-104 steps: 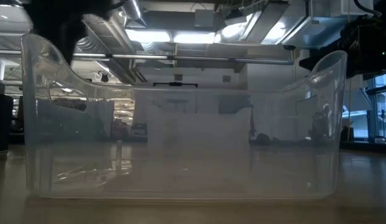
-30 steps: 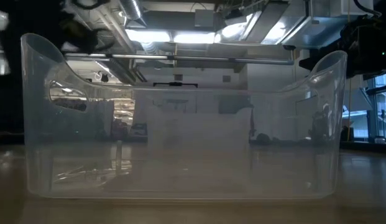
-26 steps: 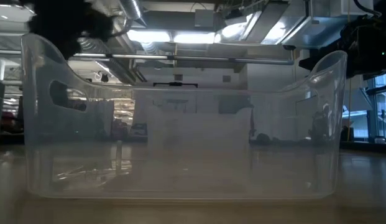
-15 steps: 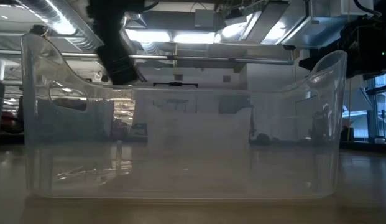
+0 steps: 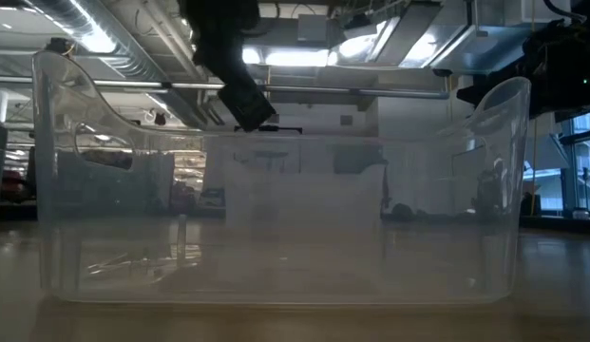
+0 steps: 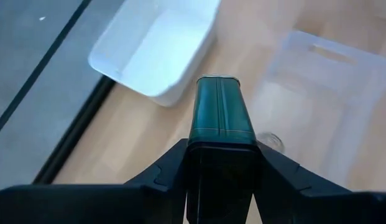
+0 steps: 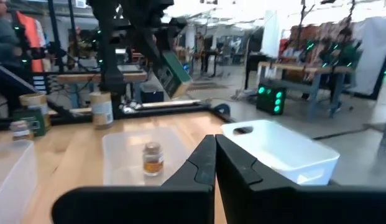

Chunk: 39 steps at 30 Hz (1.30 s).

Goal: Sort spices by type
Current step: Put the top left black seasoning can into the white bin

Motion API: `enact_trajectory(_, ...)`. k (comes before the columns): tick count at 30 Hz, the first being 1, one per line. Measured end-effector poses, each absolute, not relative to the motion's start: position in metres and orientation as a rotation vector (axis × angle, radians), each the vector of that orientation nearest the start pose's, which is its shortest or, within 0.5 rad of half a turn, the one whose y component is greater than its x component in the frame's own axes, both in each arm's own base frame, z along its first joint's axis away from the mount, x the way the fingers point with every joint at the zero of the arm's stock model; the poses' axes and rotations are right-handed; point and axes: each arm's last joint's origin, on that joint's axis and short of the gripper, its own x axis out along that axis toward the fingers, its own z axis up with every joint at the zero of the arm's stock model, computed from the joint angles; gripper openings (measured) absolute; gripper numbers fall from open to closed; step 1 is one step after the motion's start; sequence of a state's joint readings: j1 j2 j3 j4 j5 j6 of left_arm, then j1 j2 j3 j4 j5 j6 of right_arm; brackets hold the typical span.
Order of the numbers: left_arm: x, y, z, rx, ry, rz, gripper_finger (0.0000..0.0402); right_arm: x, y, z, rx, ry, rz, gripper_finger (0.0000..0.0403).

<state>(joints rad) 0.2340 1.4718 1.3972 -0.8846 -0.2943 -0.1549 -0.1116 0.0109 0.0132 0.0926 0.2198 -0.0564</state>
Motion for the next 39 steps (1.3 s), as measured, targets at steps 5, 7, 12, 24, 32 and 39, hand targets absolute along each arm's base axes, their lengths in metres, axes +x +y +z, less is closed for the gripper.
enact_trajectory(5, 0.307, 0.105, 0.334, -0.105, 0.933, 0.603, 0.0129, 0.095, -0.018, 0.177, -0.079, -0.089, -0.361, 0.0012)
enact_trajectory(7, 0.315, 0.117, 0.335, -0.097, 0.936, 0.617, 0.0129, 0.095, -0.018, 0.177, -0.079, -0.091, -0.364, 0.0012)
enact_trajectory(12, 0.334, 0.152, 0.335, -0.113, 0.976, 0.67, 0.0129, 0.095, -0.018, 0.177, -0.106, -0.082, -0.381, 0.0012)
enact_trajectory(24, 0.354, 0.225, 0.321, -0.202, 1.094, 0.783, 0.0129, 0.094, -0.019, 0.174, -0.142, -0.038, -0.424, 0.0012)
enact_trajectory(32, 0.36, 0.248, 0.298, -0.305, 1.108, 0.77, 0.0129, 0.094, -0.02, 0.173, -0.156, -0.027, -0.437, 0.0012)
enact_trajectory(39, 0.373, 0.255, 0.275, -0.288, 1.122, 0.753, 0.0129, 0.094, -0.02, 0.173, -0.156, -0.024, -0.436, 0.0012)
